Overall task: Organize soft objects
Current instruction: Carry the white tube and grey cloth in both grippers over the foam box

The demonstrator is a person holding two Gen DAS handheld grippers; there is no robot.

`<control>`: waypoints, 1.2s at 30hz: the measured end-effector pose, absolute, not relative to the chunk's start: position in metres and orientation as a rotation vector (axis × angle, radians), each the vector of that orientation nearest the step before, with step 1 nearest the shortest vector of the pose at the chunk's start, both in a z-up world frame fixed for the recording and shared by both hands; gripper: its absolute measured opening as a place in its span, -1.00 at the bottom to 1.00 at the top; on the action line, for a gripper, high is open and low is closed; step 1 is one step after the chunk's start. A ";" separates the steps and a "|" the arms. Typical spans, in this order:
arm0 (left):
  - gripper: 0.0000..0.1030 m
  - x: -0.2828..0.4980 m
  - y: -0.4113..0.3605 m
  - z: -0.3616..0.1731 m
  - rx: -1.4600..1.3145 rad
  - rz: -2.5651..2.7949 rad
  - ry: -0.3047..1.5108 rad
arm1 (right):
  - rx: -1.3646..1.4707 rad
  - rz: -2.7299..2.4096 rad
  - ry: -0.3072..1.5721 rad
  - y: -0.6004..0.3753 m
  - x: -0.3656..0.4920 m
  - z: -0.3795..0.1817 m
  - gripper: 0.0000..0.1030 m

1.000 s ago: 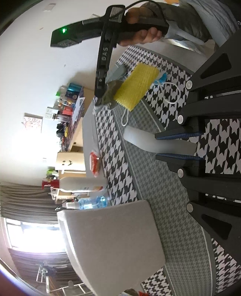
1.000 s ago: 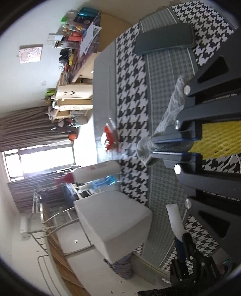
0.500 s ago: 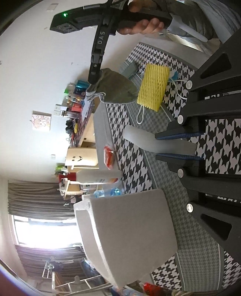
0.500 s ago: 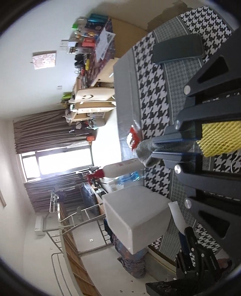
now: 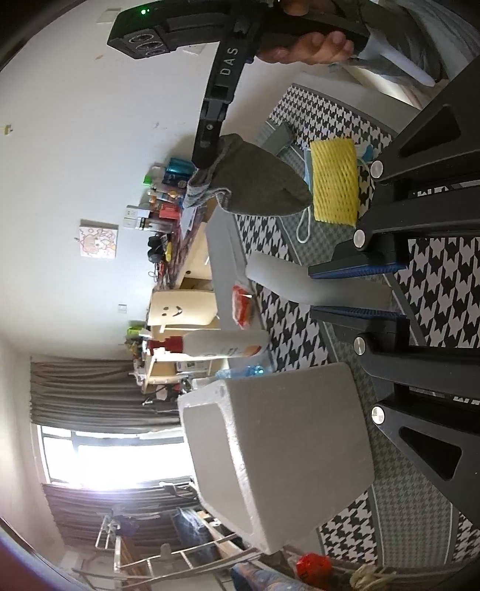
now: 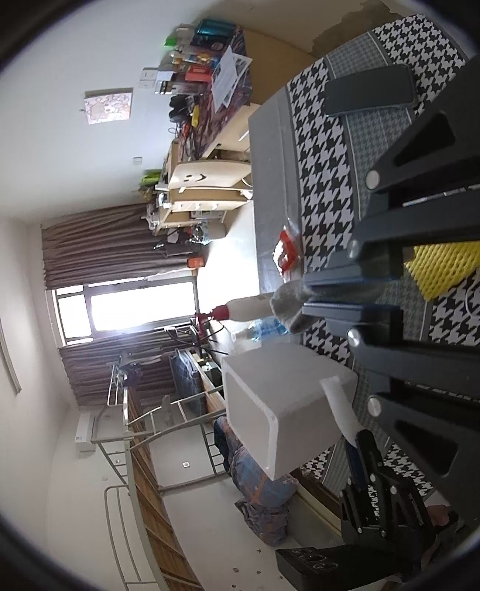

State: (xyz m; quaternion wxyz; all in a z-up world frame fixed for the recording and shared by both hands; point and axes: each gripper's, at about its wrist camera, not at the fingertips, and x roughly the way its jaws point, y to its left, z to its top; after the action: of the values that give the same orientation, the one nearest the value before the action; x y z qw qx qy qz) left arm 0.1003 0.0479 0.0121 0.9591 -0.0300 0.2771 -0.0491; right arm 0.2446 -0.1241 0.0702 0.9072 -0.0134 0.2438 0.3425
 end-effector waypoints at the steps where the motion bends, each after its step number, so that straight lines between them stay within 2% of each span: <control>1: -0.69 0.100 0.049 0.014 -0.061 -0.098 0.561 | -0.029 0.711 0.502 -0.123 0.243 0.071 -0.79; 36: -0.69 0.125 0.080 0.077 -0.050 0.004 0.476 | -0.065 0.743 0.446 -0.092 0.248 0.106 -0.79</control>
State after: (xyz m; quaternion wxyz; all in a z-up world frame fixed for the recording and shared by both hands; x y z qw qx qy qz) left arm 0.1253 0.0797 0.0770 0.9715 -0.0249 0.2358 0.0020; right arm 0.2479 -0.0919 0.1061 0.9071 -0.0314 0.2162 0.3597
